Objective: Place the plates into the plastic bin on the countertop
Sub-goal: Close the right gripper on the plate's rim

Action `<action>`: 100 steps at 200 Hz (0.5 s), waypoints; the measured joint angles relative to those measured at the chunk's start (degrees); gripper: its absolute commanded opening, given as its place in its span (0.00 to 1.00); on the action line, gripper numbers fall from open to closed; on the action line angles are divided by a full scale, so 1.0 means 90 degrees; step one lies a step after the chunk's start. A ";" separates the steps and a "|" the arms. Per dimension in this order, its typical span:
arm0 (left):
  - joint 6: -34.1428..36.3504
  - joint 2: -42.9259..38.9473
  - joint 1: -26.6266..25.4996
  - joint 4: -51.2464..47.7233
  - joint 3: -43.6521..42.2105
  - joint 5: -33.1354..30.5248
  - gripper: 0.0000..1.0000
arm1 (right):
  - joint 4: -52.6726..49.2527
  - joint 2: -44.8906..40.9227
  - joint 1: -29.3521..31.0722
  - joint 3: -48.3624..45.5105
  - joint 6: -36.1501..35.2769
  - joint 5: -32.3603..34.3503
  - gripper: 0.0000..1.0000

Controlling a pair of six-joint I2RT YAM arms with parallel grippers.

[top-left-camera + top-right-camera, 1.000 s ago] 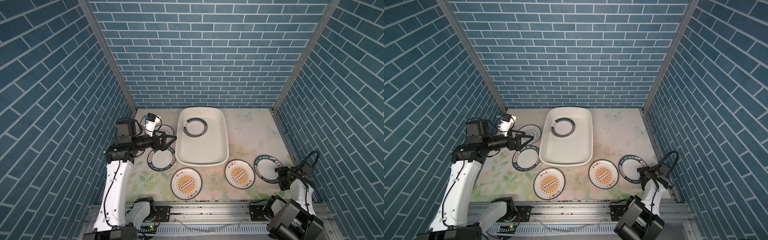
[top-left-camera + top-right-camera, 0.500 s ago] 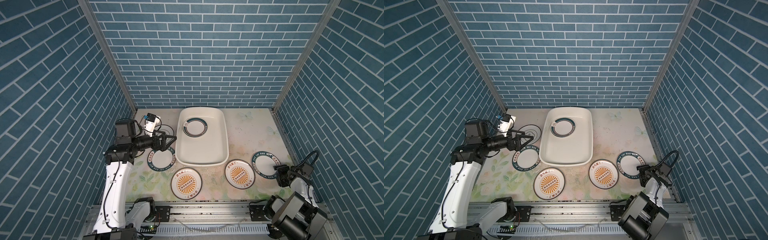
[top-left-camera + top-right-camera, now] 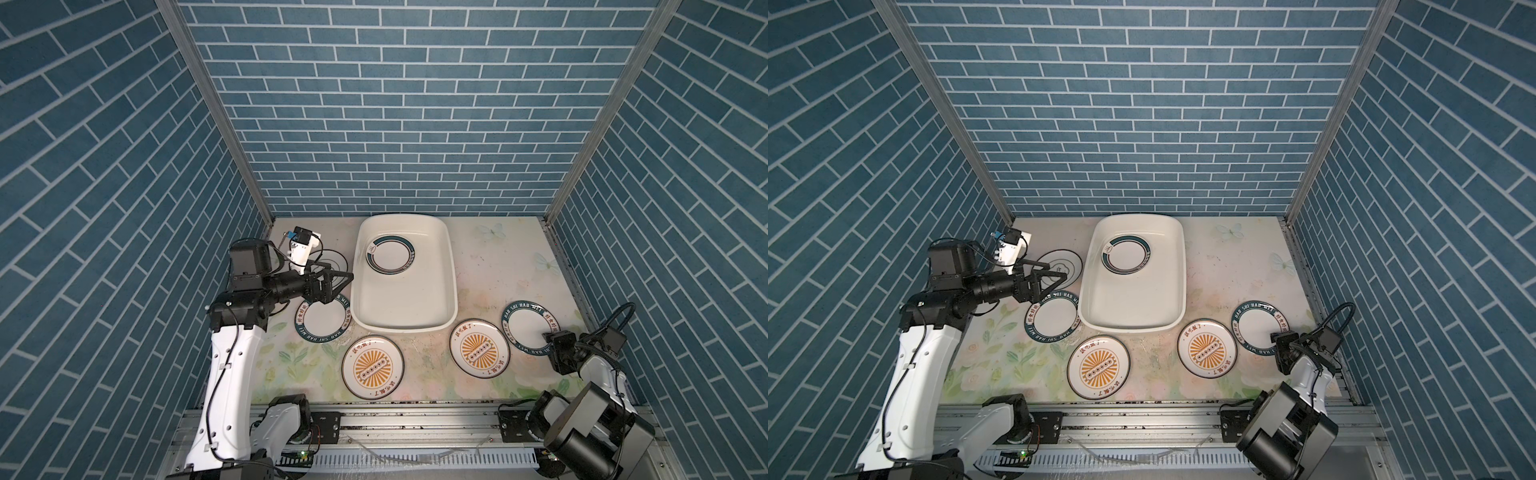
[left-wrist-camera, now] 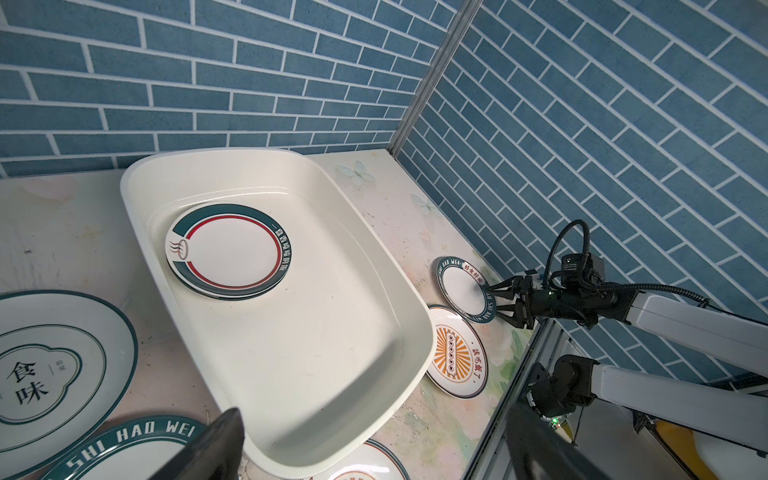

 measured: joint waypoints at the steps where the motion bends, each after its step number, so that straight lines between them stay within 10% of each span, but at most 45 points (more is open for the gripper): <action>1: 0.0000 -0.0002 0.0000 0.0000 0.0000 0.0000 1.00 | 0.0000 0.0000 0.0000 -0.0002 0.0002 -0.0005 0.57; 100: 0.0000 -0.0002 0.0000 0.0002 0.0000 0.0007 1.00 | 0.0141 0.0034 -0.0017 -0.0172 0.0000 -0.0194 0.37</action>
